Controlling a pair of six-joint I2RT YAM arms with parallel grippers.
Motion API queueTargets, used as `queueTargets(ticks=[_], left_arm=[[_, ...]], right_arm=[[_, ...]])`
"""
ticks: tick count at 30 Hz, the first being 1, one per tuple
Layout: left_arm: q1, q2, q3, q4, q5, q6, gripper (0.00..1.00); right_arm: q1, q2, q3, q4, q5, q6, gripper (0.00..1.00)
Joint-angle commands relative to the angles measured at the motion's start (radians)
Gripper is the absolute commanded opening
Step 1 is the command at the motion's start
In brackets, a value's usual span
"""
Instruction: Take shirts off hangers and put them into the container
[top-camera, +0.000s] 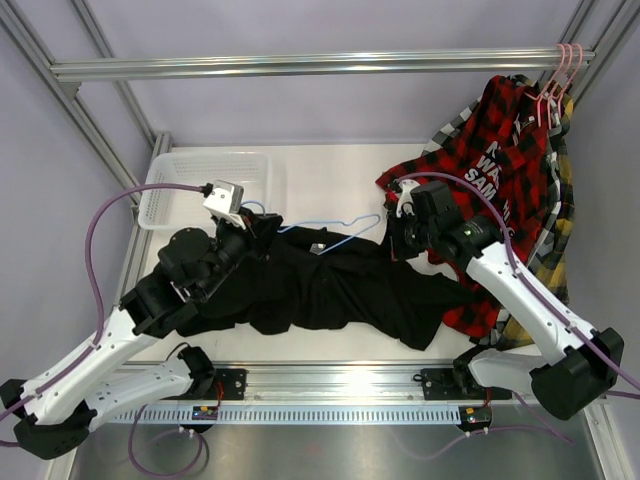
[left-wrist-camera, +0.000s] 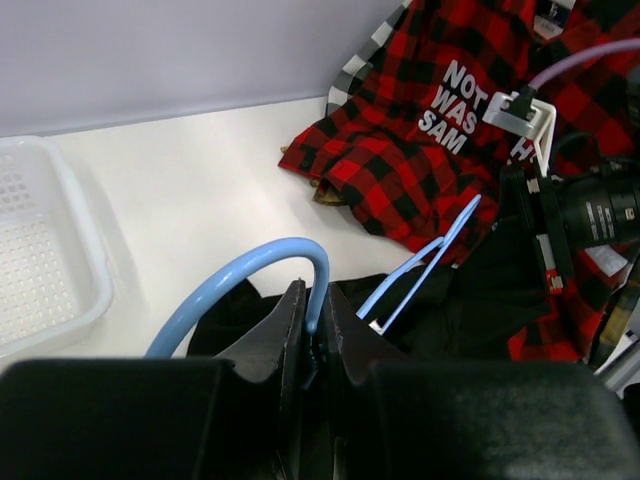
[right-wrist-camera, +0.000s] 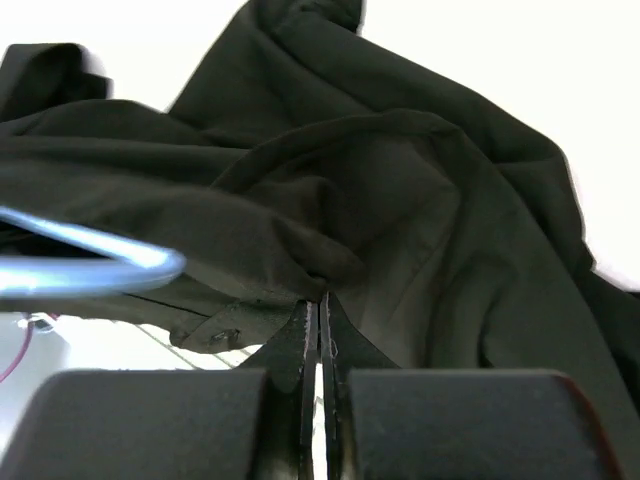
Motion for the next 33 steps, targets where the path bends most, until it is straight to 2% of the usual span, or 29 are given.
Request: queueTargets(ticks=[1, 2, 3, 4, 7, 8, 11, 15, 20, 26, 30, 33], left_arm=[[0.006, 0.029, 0.018, 0.19, 0.003, -0.036, 0.0], [0.006, 0.044, 0.027, 0.209, 0.006, -0.051, 0.0], [0.006, 0.07, 0.033, 0.218, 0.009, -0.059, 0.0], [0.006, 0.081, 0.045, 0.227, 0.01, -0.065, 0.0], [0.006, 0.121, 0.061, 0.241, -0.022, -0.087, 0.0], [0.006, 0.13, 0.071, 0.241, -0.025, -0.088, 0.0], [0.006, 0.159, 0.073, 0.253, -0.017, -0.087, 0.0], [0.006, 0.193, 0.071, 0.266, 0.041, -0.084, 0.0], [0.006, 0.237, 0.081, 0.253, 0.19, -0.068, 0.0], [0.005, 0.256, 0.114, 0.223, 0.276, -0.038, 0.0], [0.006, 0.283, 0.151, 0.204, 0.325, -0.01, 0.0], [0.005, 0.299, 0.174, 0.198, 0.342, -0.001, 0.0]], right_arm=[[-0.013, -0.059, -0.033, 0.068, -0.082, -0.028, 0.04], [-0.013, -0.067, -0.051, 0.08, -0.081, -0.021, 0.12], [-0.013, -0.079, -0.059, 0.083, -0.078, -0.02, 0.25], [-0.013, -0.11, -0.064, 0.08, -0.058, -0.02, 0.47], [-0.013, -0.179, -0.055, 0.028, 0.014, -0.032, 0.66], [-0.013, -0.196, -0.044, -0.01, 0.036, -0.046, 0.77], [-0.015, -0.266, -0.017, -0.092, 0.099, -0.067, 0.89], [-0.013, -0.346, 0.051, -0.167, 0.106, -0.119, 0.94], [-0.015, -0.326, 0.172, -0.169, 0.008, -0.256, 0.98], [-0.013, -0.188, 0.281, -0.121, -0.159, -0.399, 0.98], [-0.007, -0.054, 0.364, -0.164, -0.249, -0.465, 1.0], [0.004, 0.005, 0.389, -0.179, -0.306, -0.501, 0.95]])
